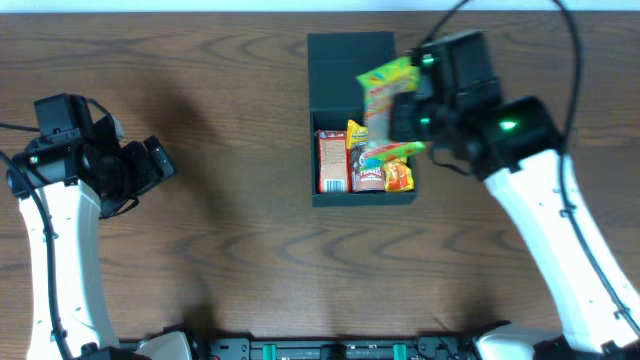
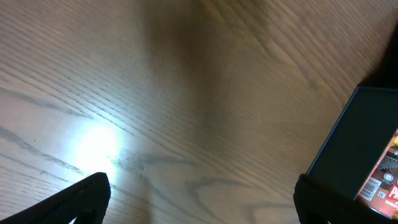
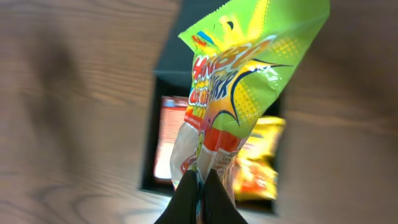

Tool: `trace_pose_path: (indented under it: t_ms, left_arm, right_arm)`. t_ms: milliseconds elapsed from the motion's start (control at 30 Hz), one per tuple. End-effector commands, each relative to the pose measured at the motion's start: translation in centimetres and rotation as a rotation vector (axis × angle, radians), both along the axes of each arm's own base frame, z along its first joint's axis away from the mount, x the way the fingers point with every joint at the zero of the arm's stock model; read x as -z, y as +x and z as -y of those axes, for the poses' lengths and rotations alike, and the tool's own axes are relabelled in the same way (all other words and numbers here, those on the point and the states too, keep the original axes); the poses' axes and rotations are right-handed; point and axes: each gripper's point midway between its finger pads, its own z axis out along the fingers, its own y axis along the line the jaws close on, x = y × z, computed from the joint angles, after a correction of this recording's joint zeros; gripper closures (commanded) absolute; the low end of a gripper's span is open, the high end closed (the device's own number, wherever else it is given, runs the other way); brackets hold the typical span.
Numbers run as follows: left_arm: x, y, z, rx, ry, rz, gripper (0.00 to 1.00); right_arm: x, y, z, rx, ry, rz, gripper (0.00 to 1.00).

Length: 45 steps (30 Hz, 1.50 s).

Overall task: Pack container
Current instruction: 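Carry the Haribo bag left and lower it into the box, then push the Haribo bag down into the box with the right gripper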

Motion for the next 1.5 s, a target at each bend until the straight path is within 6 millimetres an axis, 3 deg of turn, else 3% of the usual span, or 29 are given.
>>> trace_pose_path:
  t_ms: [0, 300, 467, 633, 900, 1267, 1367, 1467]
  left_arm:
    - [0.3, -0.1, -0.1, 0.001, -0.001, -0.01, 0.05]
    - [0.3, -0.1, -0.1, 0.001, 0.0, -0.01, 0.05]
    - [0.3, -0.1, -0.1, 0.001, 0.0, -0.01, 0.05]
    - [0.3, -0.1, -0.1, 0.001, 0.0, -0.01, 0.05]
    - [0.3, -0.1, -0.1, 0.001, 0.0, -0.01, 0.05]
    - [0.3, -0.1, -0.1, 0.001, 0.0, -0.01, 0.05]
    - [0.3, -0.1, -0.1, 0.001, 0.0, -0.009, 0.05]
    - [0.3, -0.1, -0.1, 0.001, 0.0, -0.01, 0.05]
  right_arm:
    - [1.1, 0.5, -3.2, -0.017, 0.03, -0.023, 0.98]
    - [7.1, 1.4, -7.9, -0.048, 0.045, -0.152, 0.98]
    - [9.7, 1.8, -8.4, -0.032, 0.031, -0.205, 0.98]
    - [11.1, 0.7, -9.2, -0.034, 0.081, -0.29, 0.98]
    - [14.6, -1.1, -7.7, 0.006, 0.029, -0.373, 0.98]
    - [19.4, -3.0, -2.5, 0.106, -0.113, -0.45, 0.98]
    - [19.9, -3.1, -1.4, 0.129, -0.111, -0.459, 0.78]
    - [19.0, -2.7, -0.8, 0.139, -0.086, -0.437, 0.82]
